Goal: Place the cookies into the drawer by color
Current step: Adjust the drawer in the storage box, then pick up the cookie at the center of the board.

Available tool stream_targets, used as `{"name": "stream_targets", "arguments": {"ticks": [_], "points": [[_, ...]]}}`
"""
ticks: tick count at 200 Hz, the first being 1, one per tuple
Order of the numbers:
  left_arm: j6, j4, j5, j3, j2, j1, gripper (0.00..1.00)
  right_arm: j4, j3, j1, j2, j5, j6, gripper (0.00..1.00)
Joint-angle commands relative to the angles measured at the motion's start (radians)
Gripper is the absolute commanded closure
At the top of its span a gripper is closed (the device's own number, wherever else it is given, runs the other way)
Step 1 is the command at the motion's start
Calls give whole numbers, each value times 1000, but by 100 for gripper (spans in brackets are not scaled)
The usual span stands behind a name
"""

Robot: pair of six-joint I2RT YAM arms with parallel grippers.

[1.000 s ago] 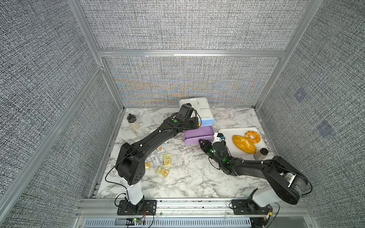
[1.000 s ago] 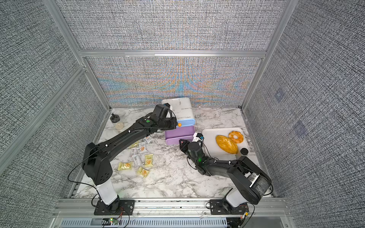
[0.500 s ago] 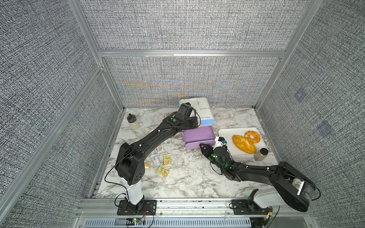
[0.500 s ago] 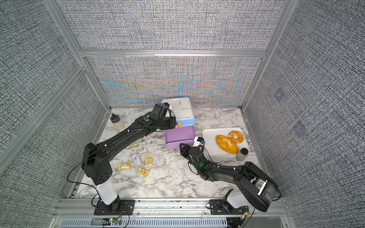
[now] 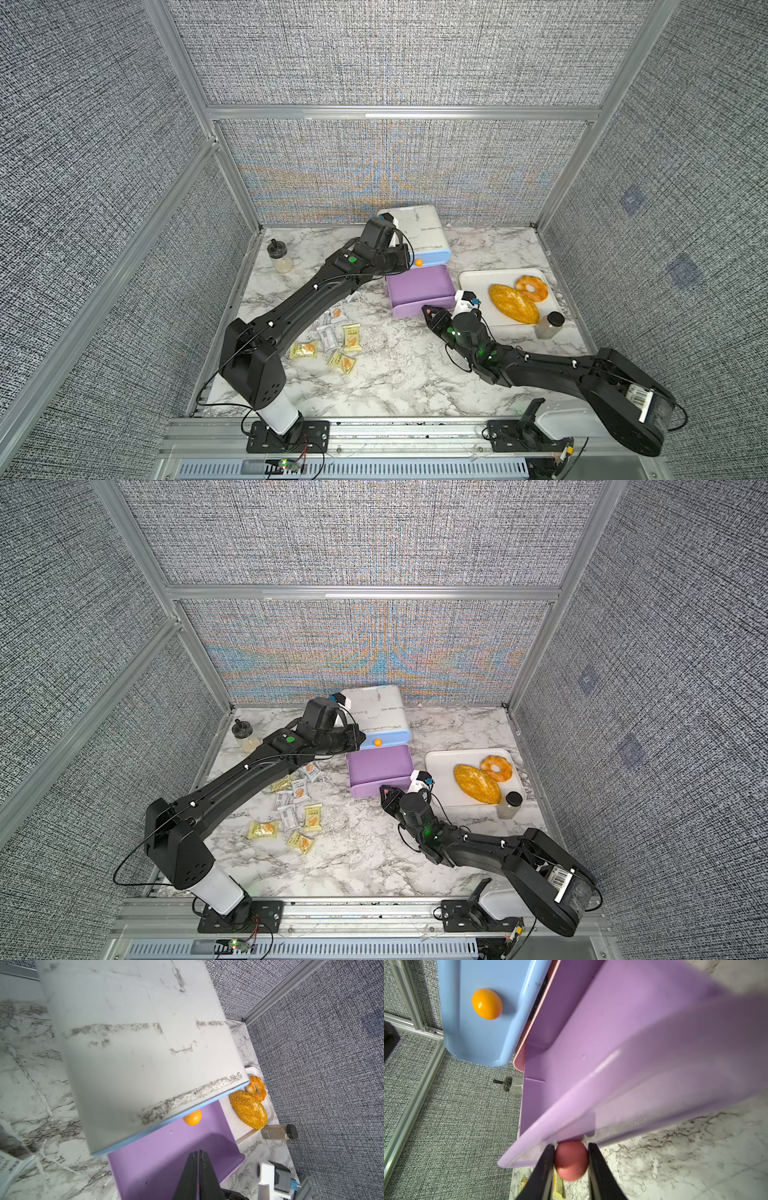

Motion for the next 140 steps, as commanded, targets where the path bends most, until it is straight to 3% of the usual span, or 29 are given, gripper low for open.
{"name": "stream_targets", "arguments": {"ticks": [1, 22, 51, 100, 113, 140], "points": [[-19, 21, 8, -32, -46, 1, 85, -36, -5, 1, -11, 14, -7, 60], [-35, 33, 7, -88, -114, 1, 76, -52, -16, 1, -30, -6, -13, 37], [-52, 30, 1, -170, -227, 1, 54, -105, -29, 7, -103, -25, -57, 23], [-69, -43, -62, -355, -462, 0, 16, -296, 26, 9, -216, -153, -285, 1], [-85, -67, -97, -419, -536, 1, 1, -354, 42, 10, -232, -192, -350, 1], [-125, -112, -151, -565, -706, 1, 1, -461, 49, 21, -275, -241, -471, 1]]}}
